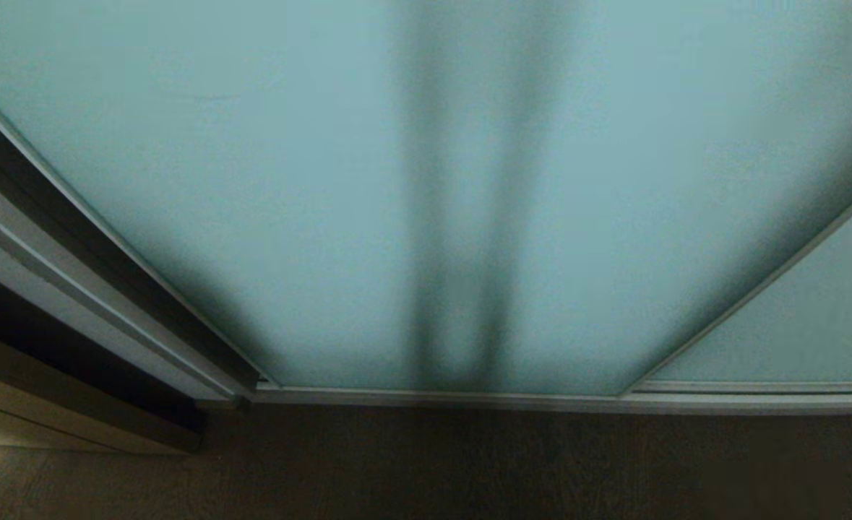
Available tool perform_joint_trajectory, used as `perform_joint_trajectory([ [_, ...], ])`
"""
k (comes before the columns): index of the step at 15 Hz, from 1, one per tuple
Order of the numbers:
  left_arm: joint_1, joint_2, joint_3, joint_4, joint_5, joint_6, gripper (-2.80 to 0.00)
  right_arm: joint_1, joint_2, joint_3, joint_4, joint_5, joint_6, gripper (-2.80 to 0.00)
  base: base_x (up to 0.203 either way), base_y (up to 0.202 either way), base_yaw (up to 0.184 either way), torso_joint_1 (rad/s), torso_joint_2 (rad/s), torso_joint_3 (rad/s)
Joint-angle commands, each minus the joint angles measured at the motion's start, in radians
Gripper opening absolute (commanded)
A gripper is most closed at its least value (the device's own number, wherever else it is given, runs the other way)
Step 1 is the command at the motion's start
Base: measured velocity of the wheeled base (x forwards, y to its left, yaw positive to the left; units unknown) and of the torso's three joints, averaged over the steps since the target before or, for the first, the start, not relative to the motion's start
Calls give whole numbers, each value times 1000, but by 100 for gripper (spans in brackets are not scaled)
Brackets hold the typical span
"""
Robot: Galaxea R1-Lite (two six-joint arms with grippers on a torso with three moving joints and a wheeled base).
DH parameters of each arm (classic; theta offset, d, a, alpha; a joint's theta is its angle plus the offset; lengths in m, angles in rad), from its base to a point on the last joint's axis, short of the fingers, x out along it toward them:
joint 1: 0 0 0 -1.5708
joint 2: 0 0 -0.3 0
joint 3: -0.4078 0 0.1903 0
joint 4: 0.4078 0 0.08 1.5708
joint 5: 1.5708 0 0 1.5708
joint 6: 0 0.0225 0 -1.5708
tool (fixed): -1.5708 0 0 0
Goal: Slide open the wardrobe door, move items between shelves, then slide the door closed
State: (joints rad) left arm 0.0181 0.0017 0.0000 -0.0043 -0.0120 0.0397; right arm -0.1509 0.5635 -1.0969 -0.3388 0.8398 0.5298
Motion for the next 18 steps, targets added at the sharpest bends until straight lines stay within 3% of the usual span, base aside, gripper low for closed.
perform_joint_trajectory([
  [1,0,1,0,0,0,0,-280,9,6,7,63,-239,-260,-280,0,0,0,0,0,0],
  [5,0,1,0,0,0,0,-280,32,-124,228,180,-672,-508,-280,0,0,0,0,0,0],
  [7,0,1,0,-1,0,0,-280,58,-204,419,192,-790,-568,-280,0,0,0,0,0,0],
  [11,0,1,0,0,0,0,-280,127,-333,805,145,-849,-611,-280,0,0,0,0,0,0],
  [14,0,1,0,0,0,0,-280,153,-373,1067,24,-857,-618,-280,0,0,0,0,0,0],
  [18,0,1,0,0,0,0,-280,158,-564,1099,209,-851,-610,-280,0,0,0,0,0,0],
])
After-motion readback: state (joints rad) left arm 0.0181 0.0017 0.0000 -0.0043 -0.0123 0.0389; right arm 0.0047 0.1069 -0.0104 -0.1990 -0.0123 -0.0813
